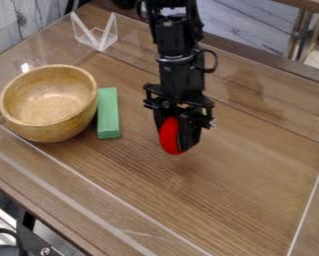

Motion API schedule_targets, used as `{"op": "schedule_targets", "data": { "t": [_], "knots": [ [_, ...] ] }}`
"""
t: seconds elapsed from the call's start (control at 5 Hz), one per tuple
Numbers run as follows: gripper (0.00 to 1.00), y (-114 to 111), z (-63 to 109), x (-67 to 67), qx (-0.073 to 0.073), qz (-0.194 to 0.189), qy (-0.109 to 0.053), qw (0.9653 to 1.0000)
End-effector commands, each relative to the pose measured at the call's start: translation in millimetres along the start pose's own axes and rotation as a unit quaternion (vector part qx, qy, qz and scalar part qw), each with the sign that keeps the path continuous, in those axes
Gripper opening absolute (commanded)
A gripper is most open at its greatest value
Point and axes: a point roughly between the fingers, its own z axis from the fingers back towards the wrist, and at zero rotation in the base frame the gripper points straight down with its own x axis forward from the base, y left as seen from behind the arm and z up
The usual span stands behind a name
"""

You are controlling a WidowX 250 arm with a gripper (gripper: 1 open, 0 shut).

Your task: Move the red fruit to the right

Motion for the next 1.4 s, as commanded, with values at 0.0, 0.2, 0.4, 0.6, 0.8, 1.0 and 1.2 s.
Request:
{"op": "schedule_targets", "data": {
  "t": [0.0, 0.2, 0.4, 0.6, 0.8, 1.0, 1.2],
  "knots": [
    [0.00, 10, 14.2, 6.5, 0.001, -0.001, -0.027, 0.9996],
    [0.00, 17, 3.1, 4.7, -0.002, -0.011, -0.026, 0.9996],
    [0.00, 24, -10.7, 4.1, -0.003, -0.017, -0.026, 0.9995],
    [1.00, 34, -9.1, 0.1, -0.009, -0.010, -0.031, 0.9994],
    [1.00, 43, -3.8, -2.4, -0.016, 0.005, -0.040, 0.9991],
    [0.00, 29, 9.9, -2.2, -0.010, -0.002, -0.057, 0.9983],
    [0.00, 7, 30.9, 3.5, -0.001, -0.032, -0.084, 0.9959]
  ]
}}
